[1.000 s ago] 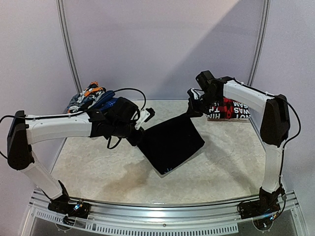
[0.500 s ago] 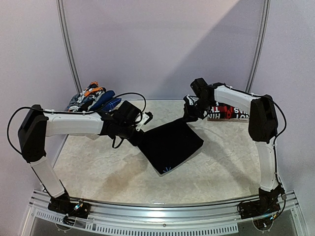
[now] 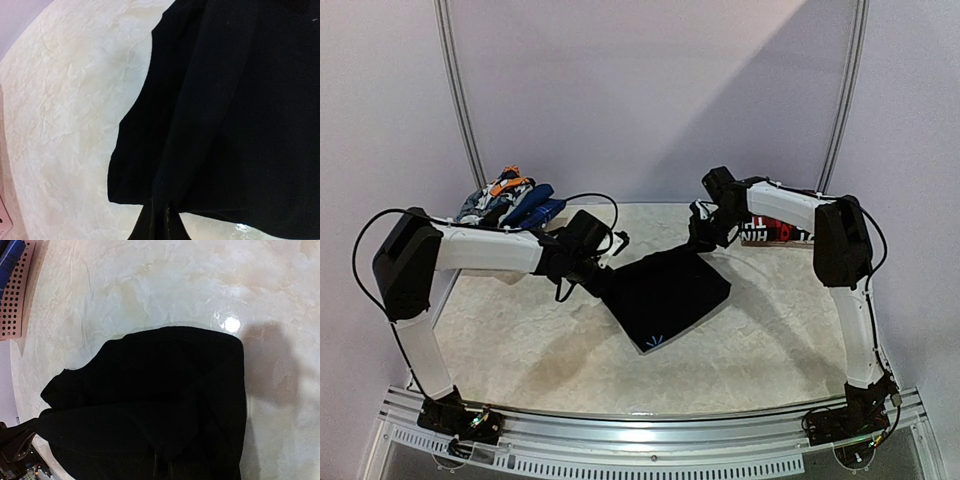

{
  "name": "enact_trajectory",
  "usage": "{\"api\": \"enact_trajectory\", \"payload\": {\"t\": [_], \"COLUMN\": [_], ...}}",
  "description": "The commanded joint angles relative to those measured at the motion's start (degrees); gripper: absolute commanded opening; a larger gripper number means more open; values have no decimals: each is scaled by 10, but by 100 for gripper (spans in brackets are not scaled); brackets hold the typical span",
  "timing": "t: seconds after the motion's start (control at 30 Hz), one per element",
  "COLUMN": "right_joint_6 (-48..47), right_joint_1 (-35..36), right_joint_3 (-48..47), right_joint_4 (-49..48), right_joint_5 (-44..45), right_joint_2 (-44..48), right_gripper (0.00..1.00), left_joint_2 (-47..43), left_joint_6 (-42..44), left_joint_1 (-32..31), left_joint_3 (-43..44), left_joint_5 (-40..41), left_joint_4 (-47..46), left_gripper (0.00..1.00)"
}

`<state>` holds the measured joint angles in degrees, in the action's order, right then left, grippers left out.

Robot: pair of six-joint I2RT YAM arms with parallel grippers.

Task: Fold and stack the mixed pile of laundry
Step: Fold the 2/3-rectangle-folded T-shirt at the center of the board.

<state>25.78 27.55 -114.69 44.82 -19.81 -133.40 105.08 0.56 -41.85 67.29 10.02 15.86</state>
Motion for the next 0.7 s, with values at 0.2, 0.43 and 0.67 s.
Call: {"api": "enact_trajectory", "payload": {"t": [0.2,0.43,0.67], "right_joint_6": [22,12,-20], "right_joint_1": [-28,-35,-35], "right_joint_3": [-12,-28,71], "right_joint_4": [-69,-80,-117], "right_joint_5": [12,3,39], "right_joint_2": [-29,-11,92], "right_gripper": [14,47,60], "left_joint_2": [40,53,60], "left_joint_6": [-20,-23,-31], "left_joint_1": [34,44,51], "left_joint_3": [15,16,14], "left_joint_5": [32,28,20], "left_joint_4": [-14,-24,-37], "left_gripper": [0,0,0]}}
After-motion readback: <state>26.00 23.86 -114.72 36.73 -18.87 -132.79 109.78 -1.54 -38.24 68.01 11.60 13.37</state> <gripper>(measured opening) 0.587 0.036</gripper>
